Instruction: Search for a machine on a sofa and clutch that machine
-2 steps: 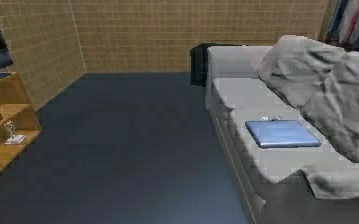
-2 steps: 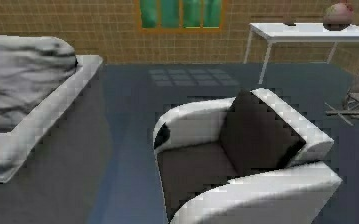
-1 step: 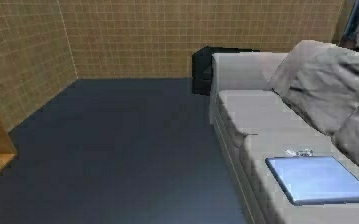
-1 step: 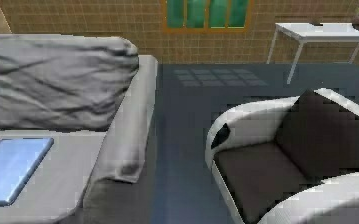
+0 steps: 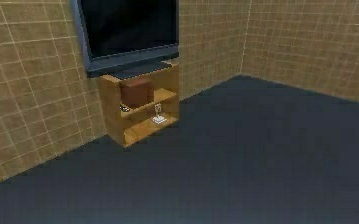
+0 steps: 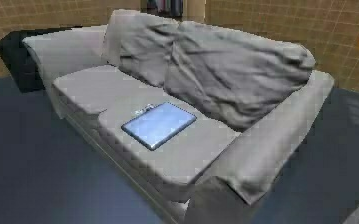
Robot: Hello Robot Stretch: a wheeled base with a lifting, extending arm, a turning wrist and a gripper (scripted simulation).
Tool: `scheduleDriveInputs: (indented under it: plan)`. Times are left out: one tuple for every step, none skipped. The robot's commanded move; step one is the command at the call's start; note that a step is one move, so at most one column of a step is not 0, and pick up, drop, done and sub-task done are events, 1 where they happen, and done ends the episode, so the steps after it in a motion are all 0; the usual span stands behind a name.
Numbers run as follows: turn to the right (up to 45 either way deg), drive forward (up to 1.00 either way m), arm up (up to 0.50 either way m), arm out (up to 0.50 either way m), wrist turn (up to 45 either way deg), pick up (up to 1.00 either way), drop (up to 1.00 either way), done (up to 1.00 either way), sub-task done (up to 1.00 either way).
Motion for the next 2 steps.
scheduleDriveInputs:
  plan:
    - [45.0,0.0,0.0,0.0,0.0,0.0,0.0,0.0,0.0]
    - [6.0,0.0,0.0,0.0,0.0,0.0,0.0,0.0,0.0]
